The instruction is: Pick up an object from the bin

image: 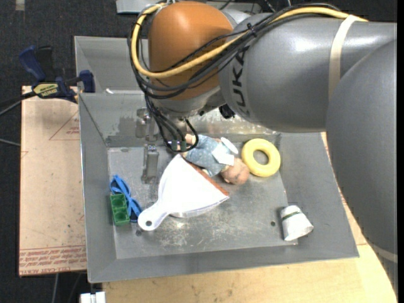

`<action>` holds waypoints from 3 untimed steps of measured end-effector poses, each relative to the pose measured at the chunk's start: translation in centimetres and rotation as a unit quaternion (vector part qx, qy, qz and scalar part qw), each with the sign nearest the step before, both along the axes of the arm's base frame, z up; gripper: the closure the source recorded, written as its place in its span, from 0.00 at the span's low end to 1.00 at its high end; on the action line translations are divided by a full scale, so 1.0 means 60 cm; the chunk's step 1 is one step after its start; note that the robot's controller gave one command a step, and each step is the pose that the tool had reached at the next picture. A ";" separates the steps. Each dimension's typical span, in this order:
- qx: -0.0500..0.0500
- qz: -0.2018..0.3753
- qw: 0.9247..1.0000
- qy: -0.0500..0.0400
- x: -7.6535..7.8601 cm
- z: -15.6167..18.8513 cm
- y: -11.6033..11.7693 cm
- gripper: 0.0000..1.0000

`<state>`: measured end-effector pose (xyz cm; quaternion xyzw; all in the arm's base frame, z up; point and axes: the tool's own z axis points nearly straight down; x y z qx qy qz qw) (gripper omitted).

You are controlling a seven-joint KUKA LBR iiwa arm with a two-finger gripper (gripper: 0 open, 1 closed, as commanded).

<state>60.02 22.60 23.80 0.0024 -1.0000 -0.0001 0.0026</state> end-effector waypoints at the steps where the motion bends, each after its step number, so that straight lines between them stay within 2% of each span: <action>1: 0.001 -0.002 1.000 -0.003 0.002 0.009 -0.002 0.00; 2: 0.003 0.057 0.998 -0.007 -0.024 -0.038 -0.028 0.00; 3: 0.001 0.106 0.994 -0.001 -0.097 -0.087 -0.098 0.00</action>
Offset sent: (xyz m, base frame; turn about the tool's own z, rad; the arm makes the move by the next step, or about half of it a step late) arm -0.0421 -0.0473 -0.0746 -0.2807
